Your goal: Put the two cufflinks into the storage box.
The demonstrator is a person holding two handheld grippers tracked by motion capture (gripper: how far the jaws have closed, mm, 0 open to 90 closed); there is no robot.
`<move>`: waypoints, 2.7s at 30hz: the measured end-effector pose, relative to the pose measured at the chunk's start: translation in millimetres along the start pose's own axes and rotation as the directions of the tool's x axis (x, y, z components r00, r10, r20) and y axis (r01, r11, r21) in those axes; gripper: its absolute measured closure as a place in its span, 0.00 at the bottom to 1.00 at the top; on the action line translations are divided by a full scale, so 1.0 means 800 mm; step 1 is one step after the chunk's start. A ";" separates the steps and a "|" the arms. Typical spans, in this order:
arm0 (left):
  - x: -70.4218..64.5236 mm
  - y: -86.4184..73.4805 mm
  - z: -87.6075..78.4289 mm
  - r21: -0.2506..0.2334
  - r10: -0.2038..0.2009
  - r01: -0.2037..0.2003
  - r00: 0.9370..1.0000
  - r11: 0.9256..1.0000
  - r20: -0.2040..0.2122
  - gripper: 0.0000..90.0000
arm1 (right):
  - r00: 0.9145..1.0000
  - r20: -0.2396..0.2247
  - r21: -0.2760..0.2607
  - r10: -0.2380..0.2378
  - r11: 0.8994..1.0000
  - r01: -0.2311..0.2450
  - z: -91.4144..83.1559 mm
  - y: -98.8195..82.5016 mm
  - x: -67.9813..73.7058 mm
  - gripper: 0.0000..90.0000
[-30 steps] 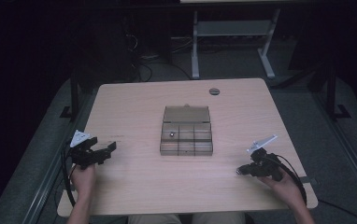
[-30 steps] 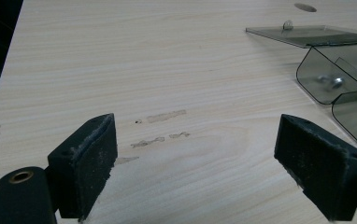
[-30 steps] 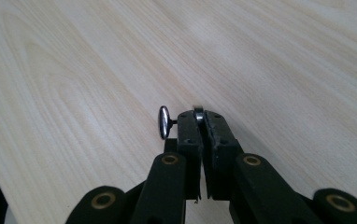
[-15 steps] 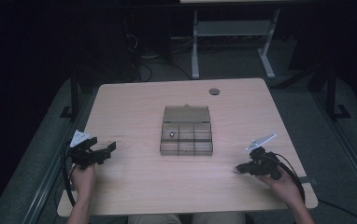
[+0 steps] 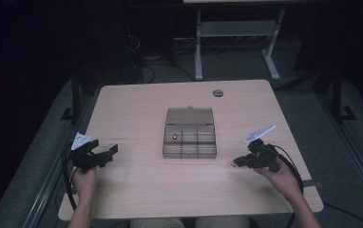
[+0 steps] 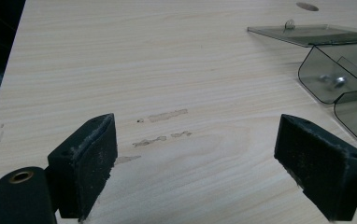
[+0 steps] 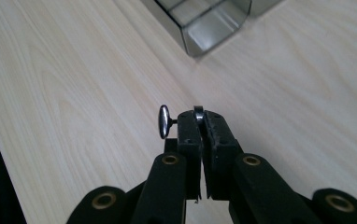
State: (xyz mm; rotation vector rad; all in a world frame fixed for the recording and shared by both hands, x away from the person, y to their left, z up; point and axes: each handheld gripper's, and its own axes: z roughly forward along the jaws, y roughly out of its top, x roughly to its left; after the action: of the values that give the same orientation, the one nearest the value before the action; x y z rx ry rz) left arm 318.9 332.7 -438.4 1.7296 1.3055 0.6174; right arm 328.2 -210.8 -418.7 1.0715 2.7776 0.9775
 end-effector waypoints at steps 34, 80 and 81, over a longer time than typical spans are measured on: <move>0.002 0.000 -0.001 -0.015 -0.025 0.025 1.000 1.000 0.000 0.14 | 0.993 -0.043 0.023 -0.108 0.994 0.109 0.021 0.112 0.009 0.96; 0.001 0.000 -0.001 -0.014 -0.025 0.025 1.000 1.000 0.008 0.14 | 0.971 -0.086 0.052 -0.225 0.972 0.230 0.076 0.231 0.034 0.95; 0.001 0.000 -0.001 -0.014 -0.025 0.025 1.000 1.000 0.008 0.14 | 0.971 -0.086 0.052 -0.225 0.972 0.230 0.076 0.231 0.034 0.95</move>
State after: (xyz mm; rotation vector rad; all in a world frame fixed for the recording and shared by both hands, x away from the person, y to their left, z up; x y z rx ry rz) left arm 318.7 333.8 -438.3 1.7001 1.3126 0.6032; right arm 432.1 -55.1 -358.9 0.7107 2.9280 0.9313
